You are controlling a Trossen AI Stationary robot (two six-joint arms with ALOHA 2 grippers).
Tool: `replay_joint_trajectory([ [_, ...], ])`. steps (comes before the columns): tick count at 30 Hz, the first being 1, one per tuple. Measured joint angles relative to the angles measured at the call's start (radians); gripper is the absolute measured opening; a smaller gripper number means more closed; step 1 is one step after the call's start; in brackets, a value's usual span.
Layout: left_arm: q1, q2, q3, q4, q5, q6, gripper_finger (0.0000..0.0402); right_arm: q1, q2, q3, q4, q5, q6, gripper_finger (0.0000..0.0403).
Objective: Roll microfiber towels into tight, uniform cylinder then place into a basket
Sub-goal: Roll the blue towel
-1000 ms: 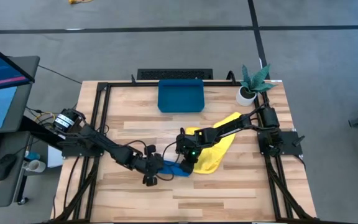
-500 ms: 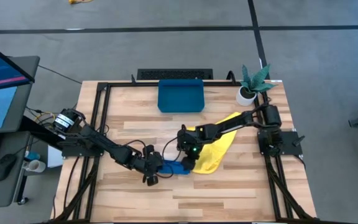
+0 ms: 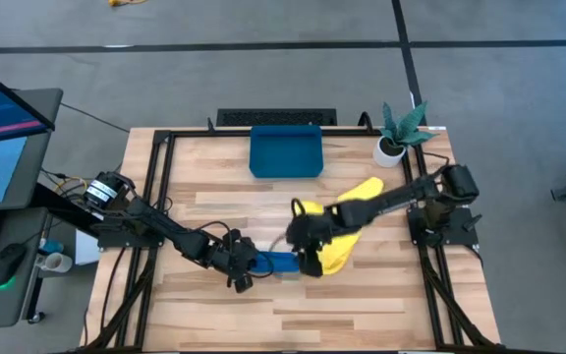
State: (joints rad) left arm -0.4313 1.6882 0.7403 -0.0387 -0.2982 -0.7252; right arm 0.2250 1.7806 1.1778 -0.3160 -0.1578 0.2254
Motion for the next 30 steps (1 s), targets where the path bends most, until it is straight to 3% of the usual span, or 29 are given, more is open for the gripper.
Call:
replay_joint_trajectory([
  [9,0.0,0.0,0.0,0.002,-0.007,-0.041,0.0033,0.185,0.043,-0.004,0.158,0.362,-0.33,0.0163],
  [18,0.0,0.001,0.0,0.005,-0.009,-0.047,0.0033,0.169,0.152,-0.001,0.188,0.373,-0.459,0.0157],
  [24,0.001,0.001,0.0,0.004,-0.005,-0.047,0.0033,0.157,0.198,0.014,0.191,0.45,-0.423,0.0156],
  [30,0.001,0.001,0.0,0.004,-0.005,-0.046,0.0033,0.143,0.212,0.015,0.179,0.447,-0.356,0.0157],
])
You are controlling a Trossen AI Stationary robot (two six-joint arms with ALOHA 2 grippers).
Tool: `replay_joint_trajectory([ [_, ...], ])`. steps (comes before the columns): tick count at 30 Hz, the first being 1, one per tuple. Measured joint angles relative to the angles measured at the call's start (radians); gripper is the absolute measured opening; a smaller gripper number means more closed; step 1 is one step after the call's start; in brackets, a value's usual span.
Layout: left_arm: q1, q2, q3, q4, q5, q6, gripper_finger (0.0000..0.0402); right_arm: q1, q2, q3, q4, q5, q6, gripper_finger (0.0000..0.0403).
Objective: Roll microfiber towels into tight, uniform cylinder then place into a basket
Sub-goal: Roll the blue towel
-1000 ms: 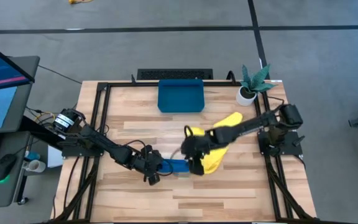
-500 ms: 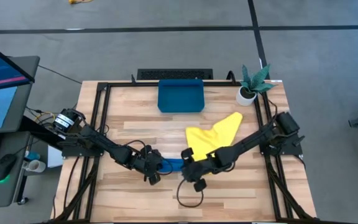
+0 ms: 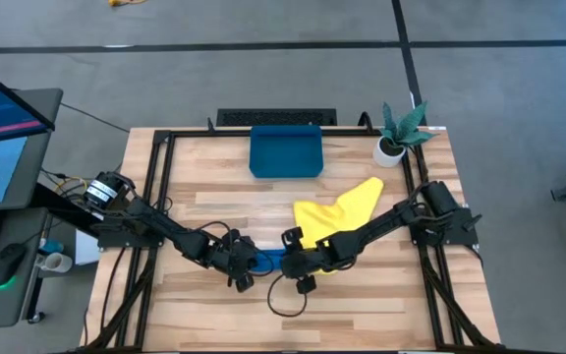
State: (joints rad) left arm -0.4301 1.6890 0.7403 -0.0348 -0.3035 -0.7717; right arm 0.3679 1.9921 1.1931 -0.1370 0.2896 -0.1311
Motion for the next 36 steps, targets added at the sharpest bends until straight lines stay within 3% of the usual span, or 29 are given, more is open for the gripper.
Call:
replay_joint_trajectory([
  [6,0.0,0.001,0.0,0.003,-0.023,0.036,0.0034,-0.023,0.038,0.001,-0.007,-0.057,0.078,0.0134],
  [14,0.0,0.001,0.0,0.006,-0.026,0.059,0.0034,-0.093,0.036,0.003,-0.02,-0.261,0.189,0.0025],
  [18,-0.002,-0.001,0.0,0.015,-0.027,0.115,0.0034,-0.141,0.037,0.003,-0.02,-0.389,0.276,0.0023],
  [22,-0.014,-0.001,0.0,0.054,-0.033,0.187,0.0034,-0.199,0.041,0.002,-0.018,-0.593,0.349,0.0036],
  [27,-0.026,-0.001,0.022,0.05,-0.034,0.232,0.0034,-0.26,0.044,-0.002,-0.032,-0.779,0.471,0.0023],
  [36,-0.065,-0.003,0.069,0.051,-0.087,0.334,0.0034,-0.311,0.045,-0.003,-0.041,-0.81,0.602,0.0034],
])
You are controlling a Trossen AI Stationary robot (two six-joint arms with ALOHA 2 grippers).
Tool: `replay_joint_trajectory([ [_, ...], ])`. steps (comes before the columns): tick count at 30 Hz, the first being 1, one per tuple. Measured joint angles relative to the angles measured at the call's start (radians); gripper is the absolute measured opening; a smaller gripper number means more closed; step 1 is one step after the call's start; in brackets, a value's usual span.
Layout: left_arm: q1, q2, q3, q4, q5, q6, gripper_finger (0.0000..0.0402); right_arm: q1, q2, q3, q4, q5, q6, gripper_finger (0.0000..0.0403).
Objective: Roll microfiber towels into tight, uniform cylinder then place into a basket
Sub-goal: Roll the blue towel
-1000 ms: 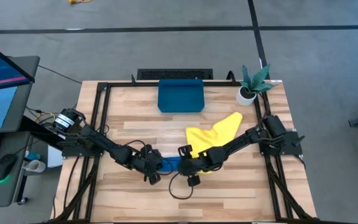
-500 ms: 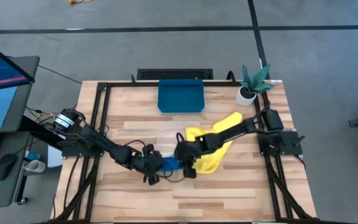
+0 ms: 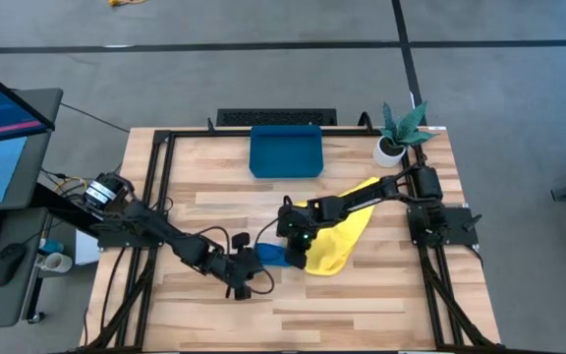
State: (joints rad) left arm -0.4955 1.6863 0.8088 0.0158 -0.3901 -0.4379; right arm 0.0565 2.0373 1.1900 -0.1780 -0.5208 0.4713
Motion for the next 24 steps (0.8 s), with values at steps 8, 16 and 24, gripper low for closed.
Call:
replay_joint_trajectory([
  [8,-0.038,0.001,0.011,-0.001,-0.102,0.336,0.0034,-0.005,0.0,0.0,0.003,-0.011,0.0,0.0029],
  [16,-0.004,0.002,0.011,-0.001,-0.109,0.441,0.0038,-0.005,0.0,0.0,0.004,-0.013,-0.006,0.0025],
  [24,0.038,0.002,0.011,-0.003,-0.047,0.41,0.0126,-0.005,-0.001,0.0,0.005,-0.01,-0.008,0.0029],
])
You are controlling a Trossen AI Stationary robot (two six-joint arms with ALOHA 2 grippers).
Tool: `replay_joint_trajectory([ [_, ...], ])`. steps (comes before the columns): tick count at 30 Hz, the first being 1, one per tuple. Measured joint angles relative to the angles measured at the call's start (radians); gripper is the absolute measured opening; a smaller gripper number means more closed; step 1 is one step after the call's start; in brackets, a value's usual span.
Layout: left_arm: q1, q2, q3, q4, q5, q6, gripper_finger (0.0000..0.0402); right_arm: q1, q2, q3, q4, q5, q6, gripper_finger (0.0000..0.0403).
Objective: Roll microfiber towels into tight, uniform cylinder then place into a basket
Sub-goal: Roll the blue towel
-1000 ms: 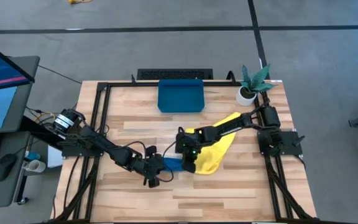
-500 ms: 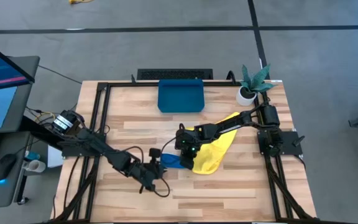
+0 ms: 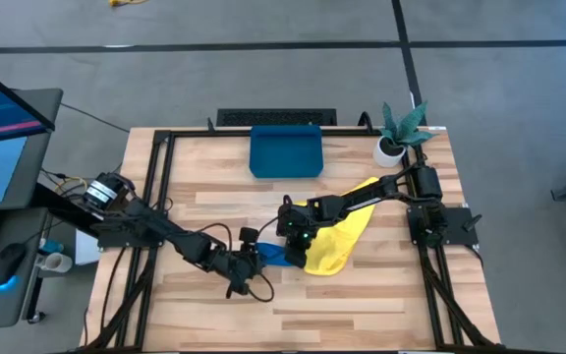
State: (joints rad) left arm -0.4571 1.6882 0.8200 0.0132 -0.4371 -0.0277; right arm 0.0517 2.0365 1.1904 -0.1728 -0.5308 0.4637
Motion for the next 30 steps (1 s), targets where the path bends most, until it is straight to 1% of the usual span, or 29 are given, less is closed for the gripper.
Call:
replay_joint_trajectory([
  [3,0.013,0.0,0.0,0.0,0.044,0.027,0.0164,0.0,0.0,0.0,0.001,0.002,0.0,0.0025],
  [6,0.022,0.0,0.0,0.0,0.046,0.071,0.0189,0.0,0.0,0.0,0.001,0.002,0.0,0.0029],
  [9,0.038,0.008,0.0,0.003,0.047,0.096,0.0198,0.0,0.0,0.0,0.001,0.002,0.0,0.0033],
  [13,0.065,0.065,0.001,0.02,0.069,0.121,0.0195,-0.001,0.0,0.0,0.002,0.002,-0.001,0.0025],
  [15,0.076,0.103,0.001,0.021,0.073,0.117,0.0191,-0.001,-0.001,0.0,0.004,0.004,-0.001,0.0025],
  [17,0.078,0.122,0.003,0.027,0.051,0.092,0.0186,-0.001,-0.001,0.001,0.002,0.004,-0.002,0.0029],
  [21,0.089,0.126,0.005,0.014,0.037,0.006,0.0172,-0.001,-0.002,0.001,-0.001,-0.003,-0.002,0.0032],
  [24,0.091,0.124,0.004,0.01,0.024,-0.012,0.0154,-0.001,-0.002,0.001,-0.003,-0.022,-0.023,0.0027],
  [27,0.103,0.124,0.003,0.009,0.06,-0.043,0.0123,0.001,-0.002,0.001,-0.006,-0.038,-0.043,0.0031],
  [30,0.115,0.122,0.003,0.008,0.125,-0.116,0.0077,0.006,-0.002,0.001,-0.008,-0.042,-0.045,0.0054],
])
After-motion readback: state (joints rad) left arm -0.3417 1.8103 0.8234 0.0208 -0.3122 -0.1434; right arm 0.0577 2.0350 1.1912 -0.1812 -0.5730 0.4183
